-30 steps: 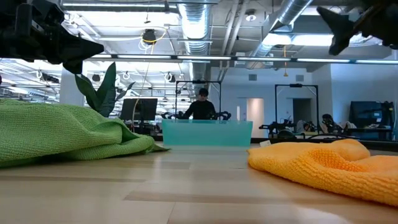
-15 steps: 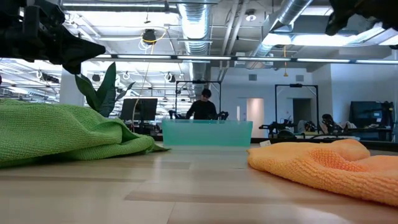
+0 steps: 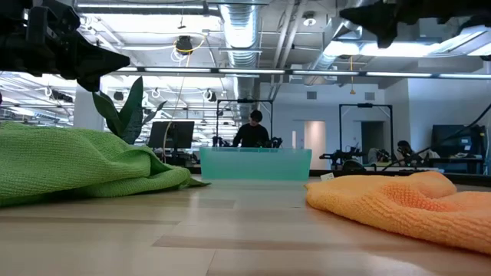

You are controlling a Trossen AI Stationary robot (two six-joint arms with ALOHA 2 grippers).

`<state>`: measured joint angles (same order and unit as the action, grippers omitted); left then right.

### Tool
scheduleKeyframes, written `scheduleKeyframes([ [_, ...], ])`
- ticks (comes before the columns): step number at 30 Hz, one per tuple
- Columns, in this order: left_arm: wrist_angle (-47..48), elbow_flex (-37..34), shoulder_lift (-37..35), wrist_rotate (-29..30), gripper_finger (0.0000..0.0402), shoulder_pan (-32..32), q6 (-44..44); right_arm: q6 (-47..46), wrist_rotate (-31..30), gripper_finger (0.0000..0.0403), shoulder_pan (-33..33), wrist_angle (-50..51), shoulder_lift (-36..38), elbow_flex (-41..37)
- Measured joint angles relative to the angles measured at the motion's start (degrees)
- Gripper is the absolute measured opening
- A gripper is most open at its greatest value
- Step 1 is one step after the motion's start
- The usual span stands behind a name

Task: Roll microfiber towels into tight, uniform cylinder then place into a basket
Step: Roll the orange microfiber cloth

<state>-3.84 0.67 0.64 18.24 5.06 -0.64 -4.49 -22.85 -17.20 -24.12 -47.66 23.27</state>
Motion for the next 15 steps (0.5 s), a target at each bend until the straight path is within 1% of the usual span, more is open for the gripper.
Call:
scheduleKeyframes([
  [2, 0.02, 0.0, 0.0, 0.0, 0.0, 0.0, -0.02, -0.01, 0.0, 0.026, 0.72, 3.97, -1.81, 1.91],
  [12, 0.13, 0.0, 0.0, -0.02, 0.0, 0.0, 1.01, 1.41, 0.09, 0.026, 5.51, 12.05, -10.74, 6.39],
  [15, 0.15, 0.0, 0.0, -0.02, 0.0, 0.0, 1.07, 1.52, 0.28, 0.026, 6.92, 18.52, -12.55, 8.77],
])
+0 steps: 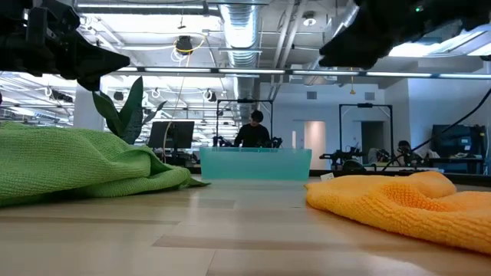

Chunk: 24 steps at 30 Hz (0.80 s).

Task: Roll microfiber towels into tight, uniform cylinder then place into a basket
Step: Roll the orange microfiber cloth

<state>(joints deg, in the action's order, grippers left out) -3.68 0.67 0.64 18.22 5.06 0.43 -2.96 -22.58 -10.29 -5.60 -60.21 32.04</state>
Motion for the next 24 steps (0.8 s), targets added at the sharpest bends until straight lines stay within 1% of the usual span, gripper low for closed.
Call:
scheduleKeyframes([
  [6, 0.02, 0.0, 0.0, 0.0, 0.0, 0.0, 0.06, 0.32, 0.11, 0.026, 3.18, 16.73, -4.53, 8.57],
  [10, 0.04, 0.01, 0.01, 0.0, 0.0, 0.0, 0.25, 3.07, 0.27, 0.026, 4.74, 22.59, -8.14, 12.98],
  [13, 0.04, 0.02, 0.0, -0.02, 0.0, 0.0, 0.26, 4.37, 3.1, 0.026, 5.47, 23.01, -10.8, 14.68],
  [15, 0.07, 0.02, 0.0, -0.02, 0.0, 0.0, 0.26, 4.52, 5.77, 0.026, 5.91, 23.15, -12.66, 14.84],
  [17, 0.07, 0.02, 0.0, -0.02, 0.0, 0.0, 0.26, 4.52, 7.16, 0.026, 5.92, 23.2, -14.68, 14.85],
  [24, 0.07, 0.02, 0.02, 0.02, 0.0, 0.0, 0.26, 4.5, 8.02, 0.026, 5.84, 22.56, -22.56, 14.84],
])
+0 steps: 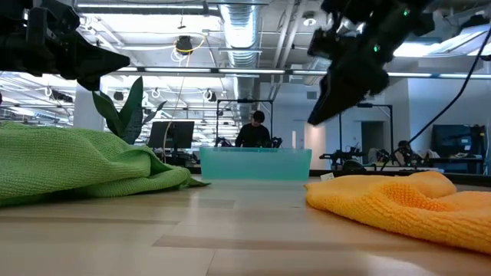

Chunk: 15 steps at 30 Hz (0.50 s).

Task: Roll microfiber towels into tight, uniform cylinder then place into a basket
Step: Roll the orange microfiber cloth

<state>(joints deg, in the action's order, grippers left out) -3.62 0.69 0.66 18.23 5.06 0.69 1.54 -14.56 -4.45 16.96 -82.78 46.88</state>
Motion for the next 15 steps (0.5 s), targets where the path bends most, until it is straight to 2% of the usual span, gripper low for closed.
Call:
scheduleKeyframes([
  [6, 0.0, 0.0, 0.01, 0.01, 0.0, 0.0, 0.66, -0.01, 3.0, 0.026, 0.0, -1.58, -5.81, 0.04],
  [15, 0.0, 0.0, 0.01, 0.01, 0.0, 0.0, 1.99, 0.0, 4.01, 0.026, 0.19, -3.51, -11.32, 0.01],
])
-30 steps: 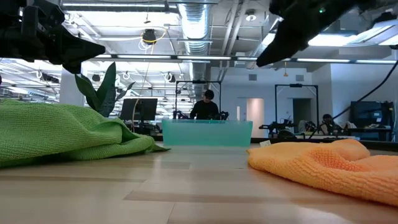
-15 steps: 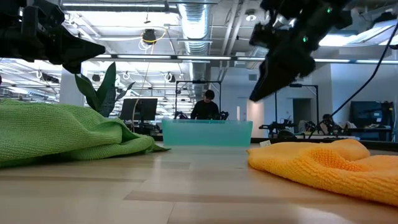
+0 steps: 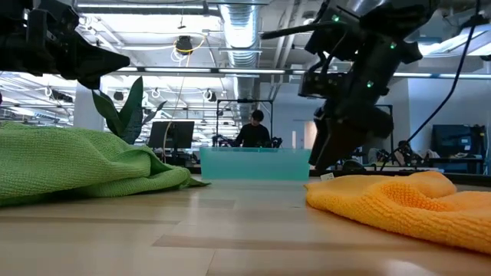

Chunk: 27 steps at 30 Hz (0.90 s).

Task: Roll microfiber towels into tight, uniform cylinder then place into a basket
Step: Roll the orange microfiber cloth

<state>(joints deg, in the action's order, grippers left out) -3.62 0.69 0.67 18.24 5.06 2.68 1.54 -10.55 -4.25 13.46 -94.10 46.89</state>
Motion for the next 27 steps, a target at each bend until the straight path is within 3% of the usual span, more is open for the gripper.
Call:
scheduleKeyframes([
  [7, 0.15, 0.0, 0.06, -1.79, 0.0, 0.02, -0.76, -0.02, 0.56, 0.026, 1.9, -1.16, -3.29, 0.18],
  [15, 0.33, 0.0, 0.47, -3.14, 0.0, 0.02, -3.01, -0.15, 5.41, 0.026, 4.11, -0.94, -8.42, 4.24],
  [22, 0.5, 0.0, 1.35, -4.51, 0.0, 0.02, -3.15, -3.7, 9.42, 0.0259, 5.97, 4.89, -11.81, 8.92],
  [27, 0.5, 0.0, 1.33, -4.51, 0.0, 0.02, -3.15, -6.28, 9.39, 0.0233, 6.28, 6.29, -11.98, 9.6],
])
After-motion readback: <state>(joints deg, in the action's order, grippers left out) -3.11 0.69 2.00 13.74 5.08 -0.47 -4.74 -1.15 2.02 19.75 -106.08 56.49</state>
